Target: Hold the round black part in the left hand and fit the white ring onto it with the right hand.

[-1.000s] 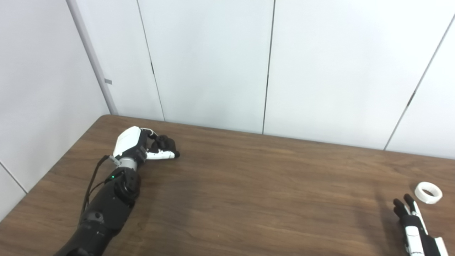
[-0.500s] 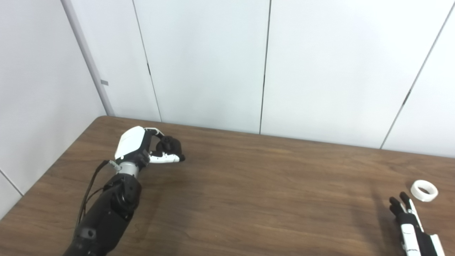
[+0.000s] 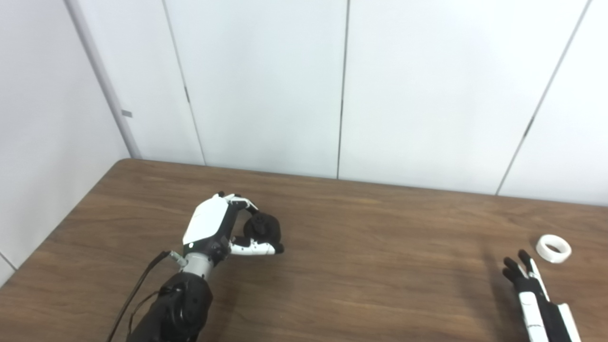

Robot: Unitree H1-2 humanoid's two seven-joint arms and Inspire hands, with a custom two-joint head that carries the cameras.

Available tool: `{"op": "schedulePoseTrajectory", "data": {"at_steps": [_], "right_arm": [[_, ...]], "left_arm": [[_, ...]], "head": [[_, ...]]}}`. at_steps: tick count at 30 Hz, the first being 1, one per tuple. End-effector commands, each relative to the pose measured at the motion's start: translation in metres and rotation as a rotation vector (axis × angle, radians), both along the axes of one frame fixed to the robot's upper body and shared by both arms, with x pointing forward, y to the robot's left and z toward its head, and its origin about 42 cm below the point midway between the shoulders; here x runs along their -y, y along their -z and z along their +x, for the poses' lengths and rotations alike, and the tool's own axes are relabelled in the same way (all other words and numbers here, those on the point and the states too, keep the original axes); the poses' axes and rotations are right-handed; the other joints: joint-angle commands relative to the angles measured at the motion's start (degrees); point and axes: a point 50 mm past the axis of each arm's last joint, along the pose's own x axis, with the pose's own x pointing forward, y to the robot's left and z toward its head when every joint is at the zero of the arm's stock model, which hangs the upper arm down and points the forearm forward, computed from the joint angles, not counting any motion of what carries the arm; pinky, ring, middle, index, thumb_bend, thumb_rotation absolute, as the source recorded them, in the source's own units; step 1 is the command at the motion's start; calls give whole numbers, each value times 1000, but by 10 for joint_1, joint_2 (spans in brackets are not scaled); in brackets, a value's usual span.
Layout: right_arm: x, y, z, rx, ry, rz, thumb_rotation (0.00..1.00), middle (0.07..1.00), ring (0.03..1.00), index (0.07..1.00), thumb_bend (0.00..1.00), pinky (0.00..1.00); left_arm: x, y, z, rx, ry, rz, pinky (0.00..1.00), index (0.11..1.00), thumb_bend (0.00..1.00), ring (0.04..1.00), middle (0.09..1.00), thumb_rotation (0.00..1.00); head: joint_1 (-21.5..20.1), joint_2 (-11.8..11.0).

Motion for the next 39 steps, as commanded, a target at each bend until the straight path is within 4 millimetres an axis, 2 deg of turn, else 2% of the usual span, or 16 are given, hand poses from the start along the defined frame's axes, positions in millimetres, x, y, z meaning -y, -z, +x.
{"op": "schedulePoseTrajectory", "data": {"at_steps": [1, 6, 15, 20, 27, 32, 39], "right_arm": [[-8, -1, 4, 29, -19, 23, 1000, 930, 939, 990, 537, 1000], [-13, -3, 6, 35, -16, 35, 1000, 928, 936, 982, 569, 1000], [-25, -10, 7, 33, -10, 28, 1000, 914, 918, 969, 600, 1000], [-32, -19, 8, 49, -9, 31, 1000, 911, 910, 966, 600, 1000], [-40, -32, 9, 49, 3, 21, 1000, 902, 902, 961, 621, 1000], [-42, -41, 6, 57, 8, 32, 1000, 897, 903, 961, 616, 1000], [-38, -47, 4, 41, 13, 29, 1000, 896, 917, 961, 593, 1000]], "left_arm": [[13, -15, 0, 67, 49, 21, 1000, 483, 525, 891, 767, 55], [39, -11, -14, 86, 148, 58, 1000, 483, 525, 873, 758, 55], [81, 8, -51, 67, 317, 83, 1000, 482, 525, 886, 777, 57], [95, 22, -68, 26, 390, 71, 1000, 482, 525, 904, 788, 56], [103, 36, -85, -20, 423, 61, 1000, 483, 525, 893, 785, 57], [99, 45, -94, -24, 434, 58, 1000, 483, 525, 889, 780, 57], [96, 56, -103, -33, 432, 55, 1000, 483, 525, 887, 777, 56]], "head": [[-3, 2], [-25, 17], [-62, 42], [-92, 64], [-121, 93], [-132, 114], [-134, 129]]}}
